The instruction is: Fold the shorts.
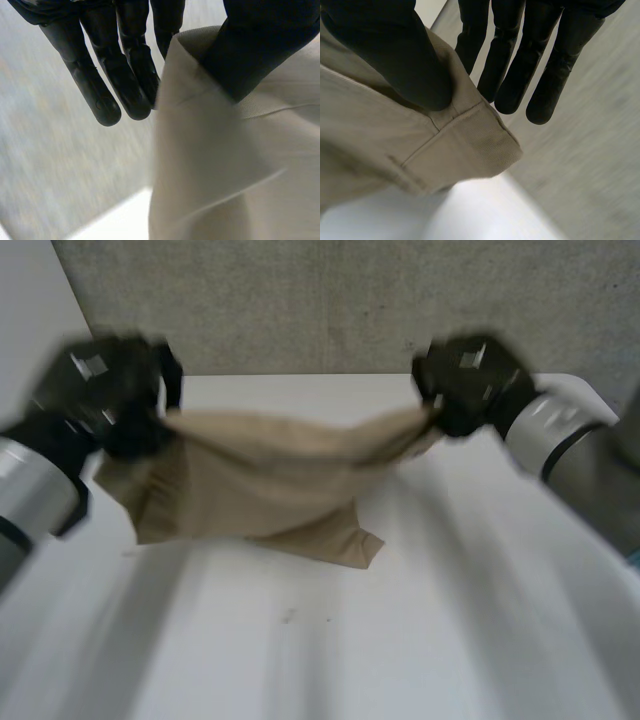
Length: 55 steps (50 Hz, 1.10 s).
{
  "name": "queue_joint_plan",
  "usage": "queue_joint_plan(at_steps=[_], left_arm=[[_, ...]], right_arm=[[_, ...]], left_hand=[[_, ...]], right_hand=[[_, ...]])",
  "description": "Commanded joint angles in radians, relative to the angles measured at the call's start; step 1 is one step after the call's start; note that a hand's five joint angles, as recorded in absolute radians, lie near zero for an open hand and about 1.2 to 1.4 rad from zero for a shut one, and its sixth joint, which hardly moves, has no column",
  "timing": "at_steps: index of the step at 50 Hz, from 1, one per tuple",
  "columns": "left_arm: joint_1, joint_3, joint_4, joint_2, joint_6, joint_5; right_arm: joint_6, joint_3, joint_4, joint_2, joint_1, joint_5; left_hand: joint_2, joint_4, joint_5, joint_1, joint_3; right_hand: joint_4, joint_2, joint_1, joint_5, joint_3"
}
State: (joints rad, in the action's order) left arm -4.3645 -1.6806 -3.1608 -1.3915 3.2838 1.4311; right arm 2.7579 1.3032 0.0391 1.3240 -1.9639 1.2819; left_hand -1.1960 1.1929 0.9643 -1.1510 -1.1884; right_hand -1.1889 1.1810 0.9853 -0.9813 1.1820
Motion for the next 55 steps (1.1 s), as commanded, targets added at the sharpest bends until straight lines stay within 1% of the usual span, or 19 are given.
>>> queue_joint_plan(at_steps=[1,9,14,20,22,28,34,38,39,40,42,43,44,46,47,48,49,51,55], left_arm=[[-0.013,0.281,0.145,0.103,-0.084,-0.017],[-0.023,0.464,0.177,0.149,-0.147,-0.014],[-0.024,0.509,0.177,0.154,-0.147,-0.009],[-0.026,0.507,0.176,0.123,-0.148,-0.011],[-0.027,0.496,0.174,0.071,-0.148,-0.014],[-0.035,0.458,0.173,-0.111,-0.141,-0.017],[-0.023,0.507,0.104,-0.433,-0.130,-0.009],[-0.010,0.619,-0.004,-0.653,-0.067,0.037],[-0.007,0.648,-0.025,-0.693,-0.047,0.054],[0.002,0.717,-0.066,-0.775,-0.002,0.092],[0.006,0.794,-0.096,-0.858,0.046,0.133],[0.009,0.833,-0.106,-0.898,0.069,0.155],[0.014,0.910,-0.117,-0.970,0.103,0.185],[0.028,0.970,-0.122,-1.029,0.132,0.201],[0.037,0.995,-0.122,-1.052,0.145,0.201],[0.049,1.022,-0.126,-1.079,0.158,0.195],[0.052,1.024,-0.128,-1.084,0.160,0.190],[0.060,1.023,-0.137,-1.086,0.162,0.187],[0.072,0.981,-0.175,-1.078,0.166,0.195]], right_arm=[[0.005,-0.123,0.002,0.208,0.002,0.043],[0.011,-0.232,0.011,0.284,-0.012,0.105],[0.009,-0.274,0.051,0.323,-0.012,0.131],[-0.001,-0.285,0.114,0.310,-0.013,0.135],[-0.003,-0.280,0.128,0.288,-0.015,0.134],[-0.050,-0.271,0.146,0.109,-0.052,0.137],[-0.121,-0.294,0.130,-0.112,-0.069,0.189],[-0.145,-0.363,0.020,-0.273,-0.075,0.240],[-0.149,-0.392,-0.066,-0.337,-0.078,0.255],[-0.149,-0.403,-0.115,-0.365,-0.078,0.264],[-0.152,-0.420,-0.214,-0.422,-0.078,0.280],[-0.158,-0.442,-0.314,-0.475,-0.078,0.283],[-0.162,-0.458,-0.362,-0.502,-0.079,0.286],[-0.176,-0.488,-0.436,-0.552,-0.082,0.289],[-0.179,-0.510,-0.471,-0.590,-0.084,0.281],[-0.181,-0.521,-0.473,-0.607,-0.085,0.275],[-0.185,-0.535,-0.473,-0.623,-0.087,0.269],[-0.188,-0.551,-0.463,-0.655,-0.089,0.249],[-0.187,-0.518,-0.423,-0.648,-0.090,0.246]], left_hand=[[-0.200,0.203,0.257,-0.245,-0.208],[-0.200,0.203,0.257,-0.245,-0.208],[-0.200,0.203,0.257,-0.245,-0.208],[-0.200,0.203,0.257,-0.245,-0.208],[-0.200,0.203,0.257,-0.245,-0.208],[-0.200,0.203,0.257,-0.245,-0.208],[-0.200,0.203,0.257,-0.245,-0.208],[-0.200,0.203,0.257,-0.245,-0.208],[-0.200,0.203,0.257,-0.245,-0.208],[-0.200,0.203,0.257,-0.245,-0.208],[-0.200,0.203,0.257,-0.245,-0.208],[-0.154,0.157,0.211,-0.199,-0.162],[0.082,-0.079,-0.025,0.037,0.074],[0.499,-0.496,-0.441,0.454,0.491],[0.751,-0.748,-0.694,0.706,0.743],[1.021,-1.018,-0.964,0.976,1.014],[1.012,-1.009,-0.955,0.967,1.005],[1.021,-1.018,-0.964,0.976,1.014],[1.021,-1.018,-0.964,0.976,1.014]], right_hand=[[-0.207,0.215,0.411,-0.240,0.214],[-0.207,0.215,0.411,-0.240,0.214],[-0.207,0.215,0.411,-0.240,0.214],[-0.207,0.215,0.411,-0.240,0.214],[-0.207,0.215,0.411,-0.240,0.214],[-0.207,0.215,0.411,-0.240,0.214],[-0.207,0.215,0.411,-0.240,0.214],[-0.207,0.215,0.411,-0.240,0.214],[-0.207,0.215,0.411,-0.240,0.214],[-0.207,0.215,0.411,-0.240,0.214],[-0.207,0.215,0.411,-0.240,0.214],[-0.207,0.215,0.411,-0.240,0.214],[-0.207,0.215,0.411,-0.240,0.214],[-0.207,0.215,0.411,-0.240,0.214],[0.169,-0.162,0.034,0.136,-0.163],[0.630,-0.622,-0.426,0.596,-0.623],[1.014,-1.006,-0.811,0.981,-1.007],[1.014,-1.006,-0.811,0.981,-1.007],[1.014,-1.006,-0.811,0.981,-1.007]])
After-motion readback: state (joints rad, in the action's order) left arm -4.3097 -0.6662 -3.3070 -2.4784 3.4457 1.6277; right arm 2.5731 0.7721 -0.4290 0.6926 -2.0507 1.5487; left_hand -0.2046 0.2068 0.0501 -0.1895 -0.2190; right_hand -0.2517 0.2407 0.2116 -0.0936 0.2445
